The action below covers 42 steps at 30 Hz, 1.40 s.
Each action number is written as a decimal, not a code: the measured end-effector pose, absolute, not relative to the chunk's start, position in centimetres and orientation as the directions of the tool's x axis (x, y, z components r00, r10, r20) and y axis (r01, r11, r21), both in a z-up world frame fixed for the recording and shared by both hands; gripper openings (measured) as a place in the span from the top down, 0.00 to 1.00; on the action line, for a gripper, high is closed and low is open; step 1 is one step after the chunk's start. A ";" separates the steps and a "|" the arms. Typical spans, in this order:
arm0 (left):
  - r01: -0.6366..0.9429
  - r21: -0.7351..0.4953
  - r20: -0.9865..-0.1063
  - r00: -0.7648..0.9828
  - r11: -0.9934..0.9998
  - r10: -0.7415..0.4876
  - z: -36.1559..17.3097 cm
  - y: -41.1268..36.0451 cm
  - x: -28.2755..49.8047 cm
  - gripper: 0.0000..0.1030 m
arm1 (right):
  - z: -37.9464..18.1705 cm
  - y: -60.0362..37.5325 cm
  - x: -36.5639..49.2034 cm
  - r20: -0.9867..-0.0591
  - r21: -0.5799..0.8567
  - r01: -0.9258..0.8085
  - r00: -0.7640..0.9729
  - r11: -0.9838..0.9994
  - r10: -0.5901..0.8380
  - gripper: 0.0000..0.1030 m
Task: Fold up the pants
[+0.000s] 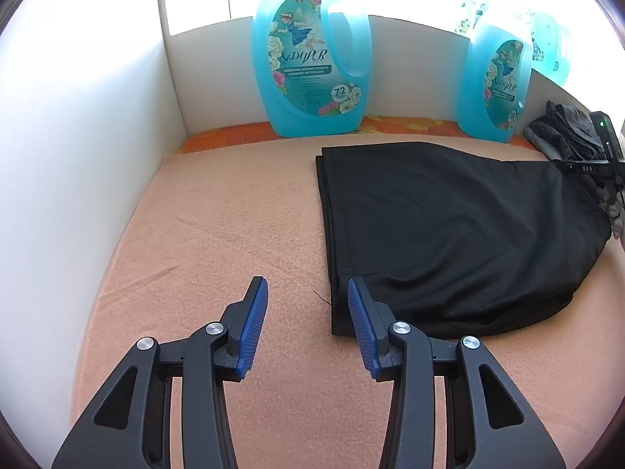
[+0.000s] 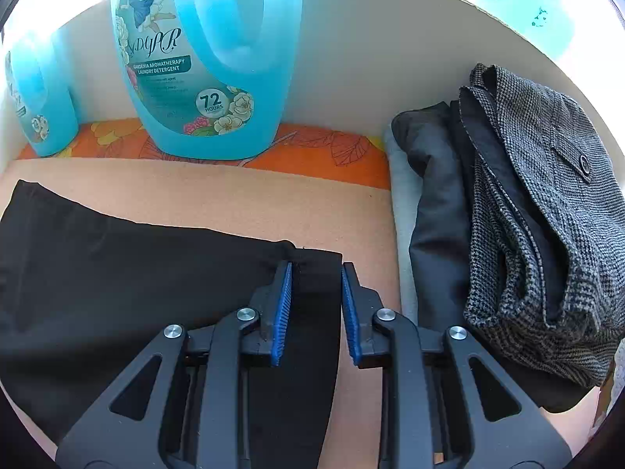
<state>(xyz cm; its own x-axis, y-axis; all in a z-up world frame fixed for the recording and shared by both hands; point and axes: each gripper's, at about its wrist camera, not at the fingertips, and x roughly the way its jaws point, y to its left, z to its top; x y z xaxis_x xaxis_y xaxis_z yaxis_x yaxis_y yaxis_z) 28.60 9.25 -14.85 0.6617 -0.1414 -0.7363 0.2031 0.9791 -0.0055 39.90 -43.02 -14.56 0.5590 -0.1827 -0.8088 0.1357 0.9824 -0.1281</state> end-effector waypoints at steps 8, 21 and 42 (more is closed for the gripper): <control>0.208 -0.171 -0.741 0.617 0.963 -0.265 -15.3 9.0 29.7 0.60 | -9.0 -37.9 36.7 -0.716 -0.169 0.063 0.678 0.984 -0.166 0.43; 0.190 -0.111 -0.786 0.584 0.975 -0.203 -17.8 7.4 29.3 0.78 | -9.6 -20.4 43.5 -0.774 0.016 -0.369 0.584 0.929 0.246 0.42; 0.169 -0.168 -0.764 0.600 0.971 -0.236 -17.6 8.9 27.9 0.67 | -17.7 -0.8 49.6 -0.918 0.100 -0.419 0.311 0.903 0.246 0.41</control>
